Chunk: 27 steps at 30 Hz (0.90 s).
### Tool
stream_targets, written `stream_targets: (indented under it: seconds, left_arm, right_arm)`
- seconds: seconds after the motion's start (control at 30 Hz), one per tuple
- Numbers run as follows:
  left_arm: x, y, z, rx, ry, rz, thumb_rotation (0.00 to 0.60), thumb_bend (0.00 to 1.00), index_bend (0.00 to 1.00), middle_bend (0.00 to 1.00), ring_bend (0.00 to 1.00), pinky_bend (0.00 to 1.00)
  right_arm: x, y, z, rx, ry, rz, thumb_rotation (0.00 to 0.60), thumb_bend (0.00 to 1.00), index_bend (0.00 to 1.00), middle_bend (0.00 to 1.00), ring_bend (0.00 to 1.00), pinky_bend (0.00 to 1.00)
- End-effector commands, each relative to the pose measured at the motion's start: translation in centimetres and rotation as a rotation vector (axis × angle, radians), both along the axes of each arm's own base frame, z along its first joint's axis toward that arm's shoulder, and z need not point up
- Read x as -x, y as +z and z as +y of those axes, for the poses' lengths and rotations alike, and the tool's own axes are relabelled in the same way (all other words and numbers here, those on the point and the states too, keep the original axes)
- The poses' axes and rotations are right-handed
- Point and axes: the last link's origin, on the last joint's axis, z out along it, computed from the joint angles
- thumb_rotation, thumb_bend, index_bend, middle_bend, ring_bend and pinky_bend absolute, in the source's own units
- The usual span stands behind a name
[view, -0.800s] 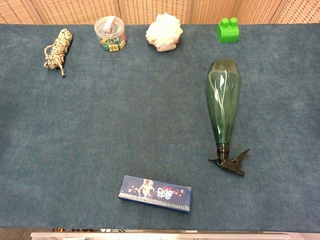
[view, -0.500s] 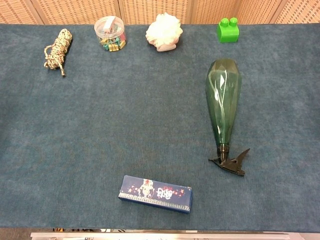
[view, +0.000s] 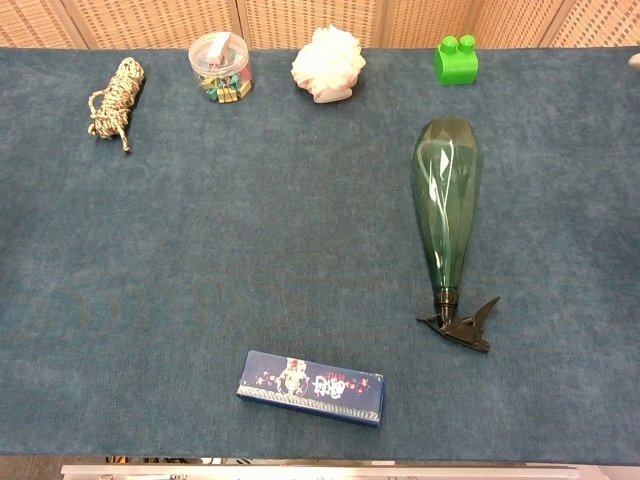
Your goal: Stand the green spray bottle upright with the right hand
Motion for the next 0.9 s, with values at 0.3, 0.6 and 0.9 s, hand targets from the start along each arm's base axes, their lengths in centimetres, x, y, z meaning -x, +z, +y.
stream_targets:
  seconds: [0.3,0.6,0.9]
  left_arm:
    - [0.2,0.3,-0.1,-0.018,0.016,-0.003,0.600,0.00,0.13,0.15,0.03,0.16]
    - [0.2,0.2,-0.2,-0.018,0.018,-0.001,0.600,0.00,0.13,0.16,0.03,0.17]
    - [0.2,0.5,-0.3,-0.023,0.017,-0.011,0.600,0.00,0.13,0.17,0.05,0.19]
  right_arm:
    - [-1.4,-3.2,-2.9,-0.112,0.090,0.208,0.600,0.00,0.01,0.05,0.00,0.09]
    - [-1.9,-6.4,-4.1,-0.189,0.128,0.276,0.600,0.00,0.01,0.04,0.00,0.06]
    - [-3.0,-9.0,-4.7,-0.230,0.169,0.300,0.600,0.00,0.01,0.03,0.00,0.05]
